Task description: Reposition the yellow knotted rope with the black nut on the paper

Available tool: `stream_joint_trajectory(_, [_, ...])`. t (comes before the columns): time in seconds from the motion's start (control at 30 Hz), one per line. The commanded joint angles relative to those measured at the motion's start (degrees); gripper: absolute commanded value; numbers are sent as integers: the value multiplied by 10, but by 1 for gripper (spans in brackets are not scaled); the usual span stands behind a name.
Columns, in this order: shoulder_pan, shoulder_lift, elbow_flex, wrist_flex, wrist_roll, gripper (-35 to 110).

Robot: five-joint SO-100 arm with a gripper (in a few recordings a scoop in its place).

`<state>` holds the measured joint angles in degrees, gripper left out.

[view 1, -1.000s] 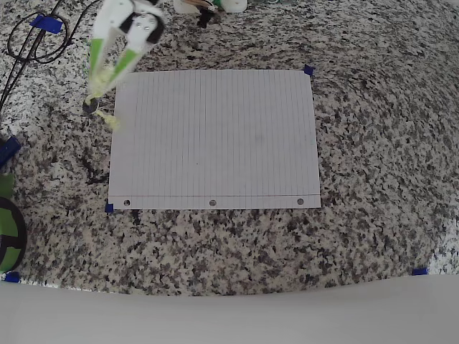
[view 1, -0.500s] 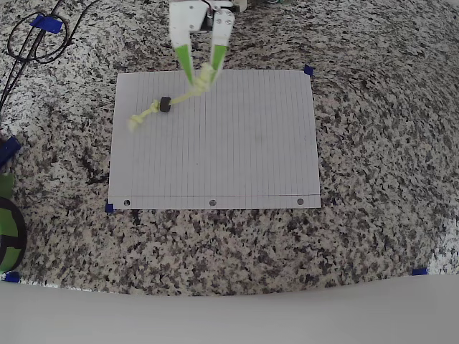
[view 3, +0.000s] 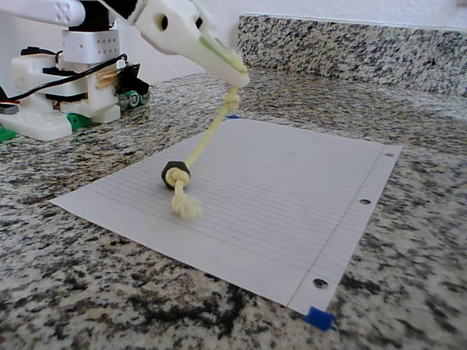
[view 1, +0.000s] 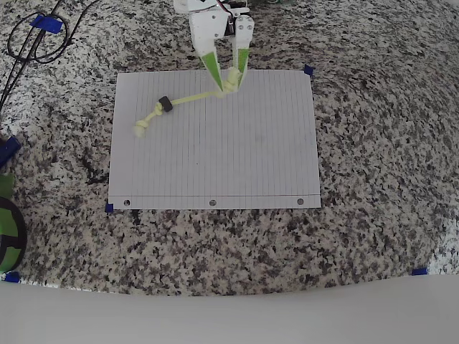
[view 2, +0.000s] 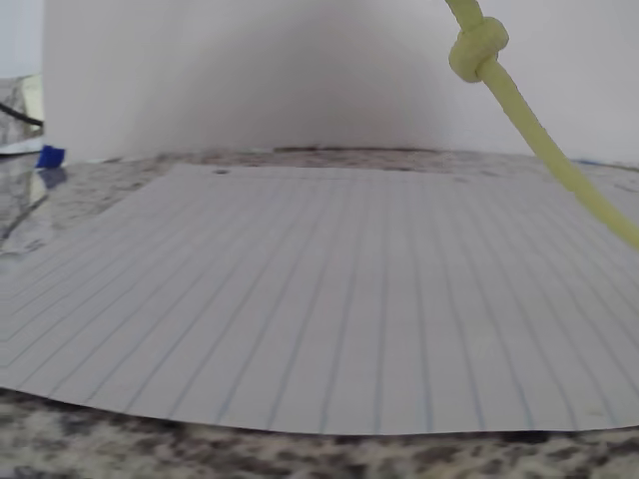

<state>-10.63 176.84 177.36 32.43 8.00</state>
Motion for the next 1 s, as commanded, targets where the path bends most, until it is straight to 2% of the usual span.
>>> stream_joint_trajectory(0.0, [-30, 10, -2, -29, -37, 0])
stream_joint_trajectory(0.33, [-65, 3, 7, -59, -243, 0])
stream_joint_trajectory(0.63, [-56, -4, 25, -42, -265, 1])
stream_joint_trajectory(0.67, [-56, -1, 25, -43, -265, 6])
stream_joint_trajectory(0.7, [-56, -1, 25, -45, -265, 18])
stream_joint_trajectory(0.73, [-54, -1, 25, -46, -265, 38])
stream_joint_trajectory(0.8, [-53, 0, 25, -49, -265, 60])
stream_joint_trajectory(0.87, [-56, 4, 25, -60, -263, 68])
stream_joint_trajectory(0.97, [-64, 4, 25, -89, -272, 71])
